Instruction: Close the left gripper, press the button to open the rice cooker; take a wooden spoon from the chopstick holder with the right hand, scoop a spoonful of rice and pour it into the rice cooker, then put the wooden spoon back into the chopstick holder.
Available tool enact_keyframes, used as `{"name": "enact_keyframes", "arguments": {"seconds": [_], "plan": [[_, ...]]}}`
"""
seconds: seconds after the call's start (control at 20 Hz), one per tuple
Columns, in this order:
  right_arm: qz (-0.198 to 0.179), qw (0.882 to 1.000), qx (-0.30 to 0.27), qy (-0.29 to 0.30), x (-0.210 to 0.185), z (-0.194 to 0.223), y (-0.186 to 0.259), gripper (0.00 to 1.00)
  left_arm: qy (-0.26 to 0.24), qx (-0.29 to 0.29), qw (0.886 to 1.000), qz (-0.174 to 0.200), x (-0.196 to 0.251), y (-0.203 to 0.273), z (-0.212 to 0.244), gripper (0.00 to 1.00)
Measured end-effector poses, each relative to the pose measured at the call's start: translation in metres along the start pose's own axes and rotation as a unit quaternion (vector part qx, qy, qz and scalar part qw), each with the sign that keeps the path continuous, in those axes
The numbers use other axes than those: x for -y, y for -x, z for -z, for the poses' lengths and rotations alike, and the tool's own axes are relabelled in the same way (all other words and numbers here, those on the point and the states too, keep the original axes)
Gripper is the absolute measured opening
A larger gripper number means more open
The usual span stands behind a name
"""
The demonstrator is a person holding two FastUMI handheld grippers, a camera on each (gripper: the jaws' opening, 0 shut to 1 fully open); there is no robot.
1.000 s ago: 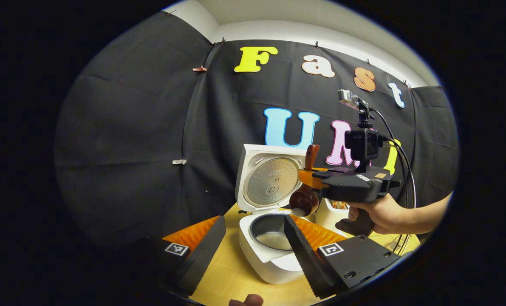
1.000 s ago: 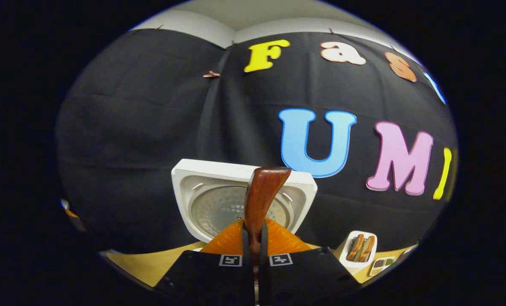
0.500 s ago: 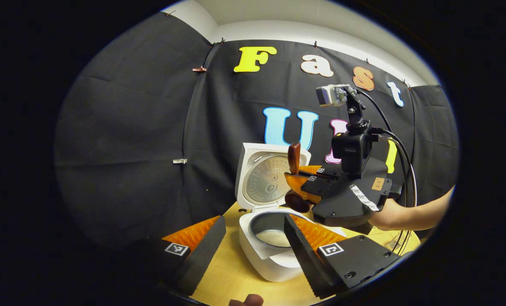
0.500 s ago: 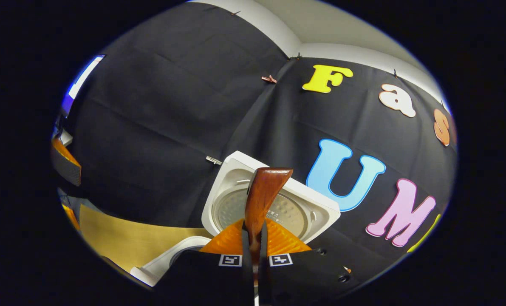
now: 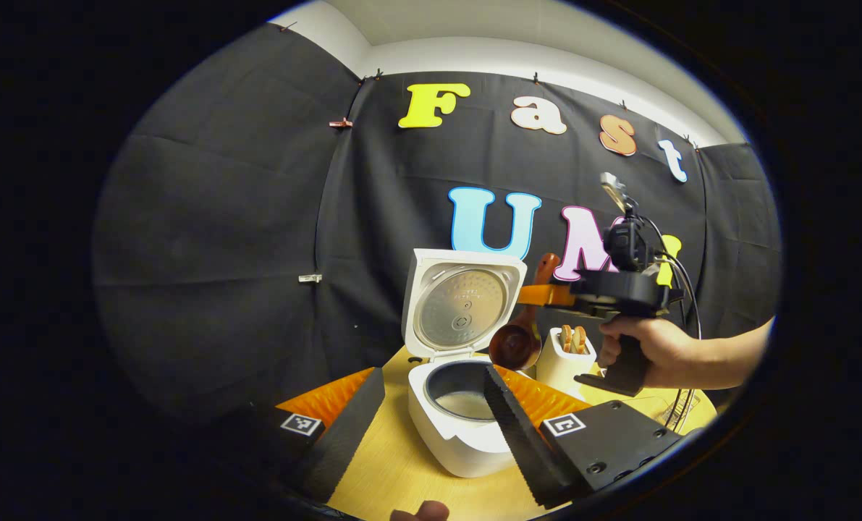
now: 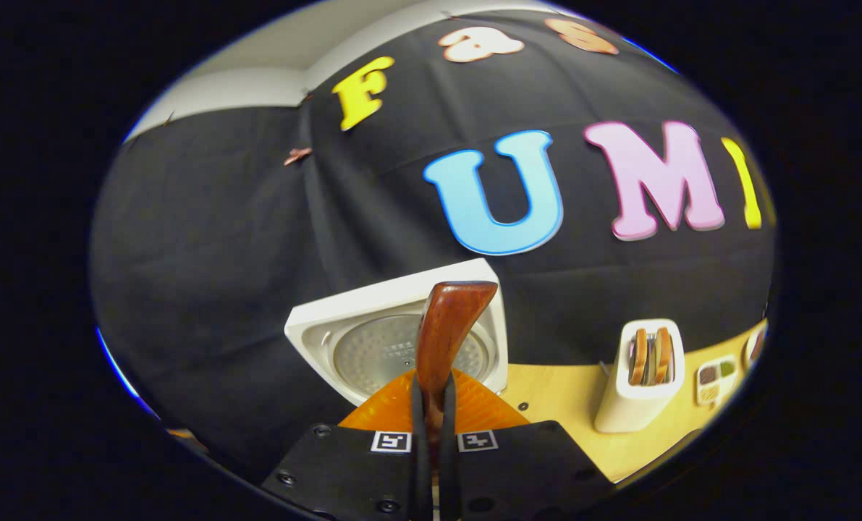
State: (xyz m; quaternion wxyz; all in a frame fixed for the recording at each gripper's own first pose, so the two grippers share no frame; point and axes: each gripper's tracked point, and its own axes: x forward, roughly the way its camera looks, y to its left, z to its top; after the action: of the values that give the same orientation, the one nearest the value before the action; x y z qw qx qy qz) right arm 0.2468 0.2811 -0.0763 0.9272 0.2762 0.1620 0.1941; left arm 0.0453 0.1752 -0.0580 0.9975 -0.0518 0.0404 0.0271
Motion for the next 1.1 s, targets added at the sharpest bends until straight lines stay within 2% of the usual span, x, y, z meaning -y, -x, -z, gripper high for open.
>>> {"name": "enact_keyframes", "arguments": {"seconds": [0.15, 0.3, 0.35, 0.4, 0.45, 0.65, 1.1], "plan": [[0.005, 0.994, 0.02, -0.11, 0.018, -0.03, 0.025, 0.08, 0.0, 0.003, 1.0, 0.008, 0.012, 0.0, -0.005, 0.96], [0.002, 0.986, 0.05, -0.159, 0.036, -0.056, 0.062, 0.08, -0.003, 0.01, 1.0, 0.019, 0.029, -0.001, -0.012, 0.95], [0.002, 0.985, 0.062, -0.163, 0.044, -0.065, 0.078, 0.08, -0.007, 0.013, 1.0, 0.023, 0.036, -0.002, -0.015, 0.96], [0.004, 0.984, 0.073, -0.164, 0.052, -0.073, 0.094, 0.04, -0.01, 0.015, 0.999, 0.027, 0.042, -0.002, -0.017, 0.95], [0.007, 0.983, 0.081, -0.165, 0.061, -0.081, 0.109, 0.08, -0.012, 0.017, 0.999, 0.031, 0.048, -0.003, -0.019, 0.95], [0.03, 0.982, 0.111, -0.148, 0.107, -0.102, 0.173, 0.08, -0.013, 0.02, 0.999, 0.049, 0.075, -0.006, -0.022, 0.96], [0.143, 0.973, 0.148, -0.104, 0.254, -0.119, 0.323, 0.08, -0.024, 0.022, 0.995, 0.092, 0.143, -0.012, -0.025, 0.96]]}}
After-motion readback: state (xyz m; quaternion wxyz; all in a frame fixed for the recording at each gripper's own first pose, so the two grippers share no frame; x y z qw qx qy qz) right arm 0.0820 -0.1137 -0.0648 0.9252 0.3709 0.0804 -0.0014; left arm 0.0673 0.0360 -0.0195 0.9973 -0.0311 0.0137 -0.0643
